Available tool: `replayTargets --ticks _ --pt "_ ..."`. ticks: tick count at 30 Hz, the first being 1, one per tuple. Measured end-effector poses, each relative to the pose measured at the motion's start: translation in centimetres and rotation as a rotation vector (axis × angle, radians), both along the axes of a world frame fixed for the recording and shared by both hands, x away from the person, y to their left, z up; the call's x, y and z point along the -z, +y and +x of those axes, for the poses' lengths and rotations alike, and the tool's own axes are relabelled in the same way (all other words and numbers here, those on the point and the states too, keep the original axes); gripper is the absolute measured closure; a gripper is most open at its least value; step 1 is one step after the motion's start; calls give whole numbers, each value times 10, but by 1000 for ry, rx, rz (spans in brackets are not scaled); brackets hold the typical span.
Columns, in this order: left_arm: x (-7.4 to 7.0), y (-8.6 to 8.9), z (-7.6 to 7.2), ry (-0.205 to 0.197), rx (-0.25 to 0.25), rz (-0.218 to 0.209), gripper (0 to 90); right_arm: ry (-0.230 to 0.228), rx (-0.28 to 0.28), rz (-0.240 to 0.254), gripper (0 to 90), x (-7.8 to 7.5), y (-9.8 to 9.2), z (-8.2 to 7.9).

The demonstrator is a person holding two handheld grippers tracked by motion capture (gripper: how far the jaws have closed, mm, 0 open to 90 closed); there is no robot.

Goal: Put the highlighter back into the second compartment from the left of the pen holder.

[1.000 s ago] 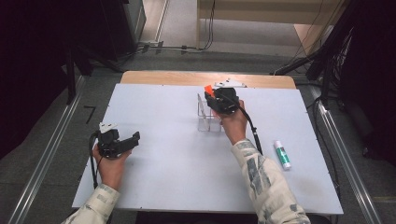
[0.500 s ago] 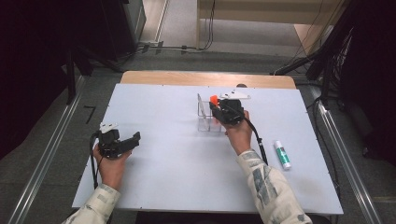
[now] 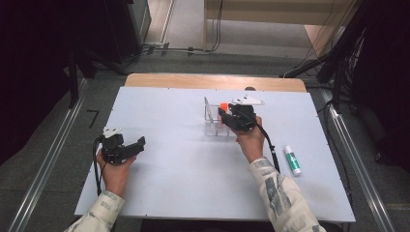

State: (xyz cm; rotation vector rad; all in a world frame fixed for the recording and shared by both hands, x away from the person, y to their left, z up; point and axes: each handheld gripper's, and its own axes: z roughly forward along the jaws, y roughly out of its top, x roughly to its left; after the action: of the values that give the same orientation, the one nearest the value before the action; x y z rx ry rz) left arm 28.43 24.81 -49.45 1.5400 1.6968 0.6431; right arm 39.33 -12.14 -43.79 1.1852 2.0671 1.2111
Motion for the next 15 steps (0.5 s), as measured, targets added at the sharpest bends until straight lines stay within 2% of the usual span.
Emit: replayTargets --ticks 7,15 --pt "0 0 0 1 -1 -2 177 5 12 27 425 1 -13 -6" --pt "0 -1 0 3 -1 1 177 -16 23 32 370 2 -35 -25"
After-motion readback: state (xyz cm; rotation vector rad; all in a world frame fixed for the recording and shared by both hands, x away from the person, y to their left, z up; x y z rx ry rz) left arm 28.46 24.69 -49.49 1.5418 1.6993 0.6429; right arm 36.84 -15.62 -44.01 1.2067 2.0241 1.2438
